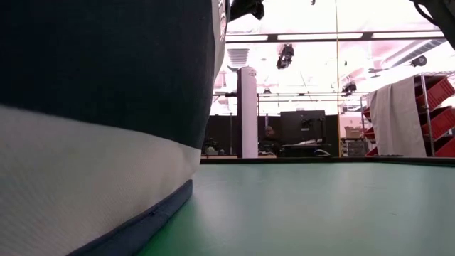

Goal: Sort clothes
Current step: Put the blue striped long-sleeve polo into the white laundry organizer

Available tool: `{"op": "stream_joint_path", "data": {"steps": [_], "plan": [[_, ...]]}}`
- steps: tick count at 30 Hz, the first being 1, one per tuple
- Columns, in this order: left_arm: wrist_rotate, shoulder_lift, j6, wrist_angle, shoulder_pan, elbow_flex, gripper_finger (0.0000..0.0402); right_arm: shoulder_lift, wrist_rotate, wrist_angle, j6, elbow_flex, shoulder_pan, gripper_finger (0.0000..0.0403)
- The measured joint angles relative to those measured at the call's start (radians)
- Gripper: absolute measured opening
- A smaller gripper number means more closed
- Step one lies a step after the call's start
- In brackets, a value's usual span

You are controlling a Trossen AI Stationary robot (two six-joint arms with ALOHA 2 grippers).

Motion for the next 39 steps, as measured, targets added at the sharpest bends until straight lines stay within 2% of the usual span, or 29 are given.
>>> {"op": "stream_joint_path", "data": {"steps": [4,9,14,19,24,29,34,37,39], "plan": [[0.0,-0.001,0.074,-0.011,0.0,0.109,0.0,0.0,0.0,0.0,0.02,0.0,-0.01,0.0009],[-0.002,-0.002,0.121,-0.101,0.0,0.229,0.0,0.0,0.0,0.0,0.045,0.0,-0.018,0.0009],[-0.004,-0.002,0.118,-0.175,0.001,0.3,0.0,0.0,0.001,-0.002,0.046,0.0,-0.018,0.0009],[-0.006,-0.003,0.1,-0.179,0.001,0.35,0.0003,0.0,0.001,-0.002,0.046,0.0,-0.018,0.0009],[-0.022,-0.003,0.085,-0.219,0.009,0.399,0.0041,0.0,0.001,-0.001,0.047,0.0,-0.018,0.0009],[-0.144,-0.003,0.136,-0.244,0.026,0.475,0.0085,0.0,0.001,-0.001,0.07,0.0,-0.018,0.0009],[-0.207,0.003,0.223,-0.247,0.128,0.535,0.0089,0.0,0.001,-0.001,0.071,0.0,-0.018,0.0009],[-0.209,0.003,0.269,-0.254,0.24,0.538,0.0068,0.0,0.002,-0.001,0.084,0.0,-0.018,0.0009],[-0.174,0.004,0.299,-0.252,0.337,0.532,0.0041,0.0,0.002,-0.001,0.097,0.0,-0.018,0.0009]]}}
